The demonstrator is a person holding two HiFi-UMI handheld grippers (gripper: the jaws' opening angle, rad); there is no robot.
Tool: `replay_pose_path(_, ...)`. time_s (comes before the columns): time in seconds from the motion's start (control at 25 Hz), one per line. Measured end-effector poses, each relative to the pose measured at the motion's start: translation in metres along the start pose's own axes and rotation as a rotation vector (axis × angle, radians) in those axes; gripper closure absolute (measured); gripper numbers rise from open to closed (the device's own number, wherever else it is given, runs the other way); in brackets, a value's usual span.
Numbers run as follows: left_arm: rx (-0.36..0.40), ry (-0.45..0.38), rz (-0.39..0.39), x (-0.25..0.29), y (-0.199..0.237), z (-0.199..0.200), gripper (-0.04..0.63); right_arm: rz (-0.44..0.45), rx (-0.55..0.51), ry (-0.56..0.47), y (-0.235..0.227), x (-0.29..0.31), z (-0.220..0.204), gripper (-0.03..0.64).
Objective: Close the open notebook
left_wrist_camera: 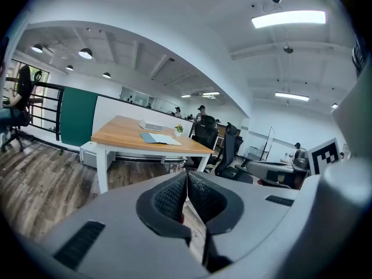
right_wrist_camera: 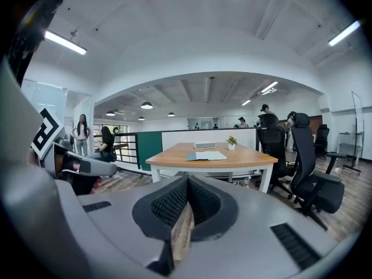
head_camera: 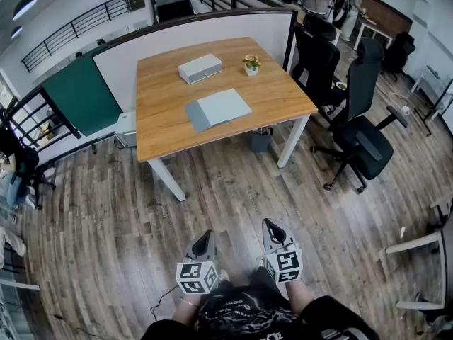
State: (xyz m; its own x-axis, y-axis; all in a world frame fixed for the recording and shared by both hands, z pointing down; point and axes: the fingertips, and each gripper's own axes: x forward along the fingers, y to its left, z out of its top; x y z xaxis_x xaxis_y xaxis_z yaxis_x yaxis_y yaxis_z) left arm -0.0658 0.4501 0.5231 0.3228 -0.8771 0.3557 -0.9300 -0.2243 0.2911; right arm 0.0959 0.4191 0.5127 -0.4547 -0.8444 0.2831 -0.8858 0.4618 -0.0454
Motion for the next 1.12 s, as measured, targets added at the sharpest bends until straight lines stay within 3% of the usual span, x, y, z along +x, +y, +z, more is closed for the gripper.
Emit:
replay_pose_path(0.2, 0.013, -0.007, 0.014, -0.02, 0.019, 0.005, 0.571, 0.003, -0.014, 0.031, 0.026, -0.004, -0.002, 0.611)
replay_pose_path(0.56, 0.034, -0.011, 0.007, -0.015, 0.021, 0.008, 0.569, 0.004, -0.036, 0.005, 0.018, 0.007, 0.011, 0.607)
replay_pose_path(0.6, 0.032, -0.01, -0.006, -0.012, 0.018, 0.007, 0.563, 0.018, -0.033, 0.007, 0.017, 0.008, 0.012, 0.591)
replay_pose_path(0.64, 0.029, -0.009, -0.025, -0.01, 0.013, 0.006, 0.527, 0.038, -0.03, 0.01, 0.016, 0.009, 0.011, 0.517)
replay_pose_path(0.68, 0.026, -0.009, -0.048, -0.007, 0.008, 0.005, 0.457, 0.057, -0.029, 0.011, 0.016, 0.01, 0.012, 0.427)
replay_pose_path(0.76, 0.019, -0.015, -0.081, -0.002, -0.001, 0.006, 0.314, 0.08, -0.036, 0.006, 0.012, 0.01, 0.014, 0.354)
replay_pose_path(0.8, 0.015, -0.024, -0.086, 0.001, -0.004, 0.008, 0.291, 0.086, -0.04, 0.004, 0.008, 0.011, 0.014, 0.326)
replay_pose_path(1.12, 0.008, -0.047, -0.053, 0.033, -0.031, 0.015, 0.271, 0.129, -0.057, 0.007, -0.035, 0.019, 0.019, 0.278)
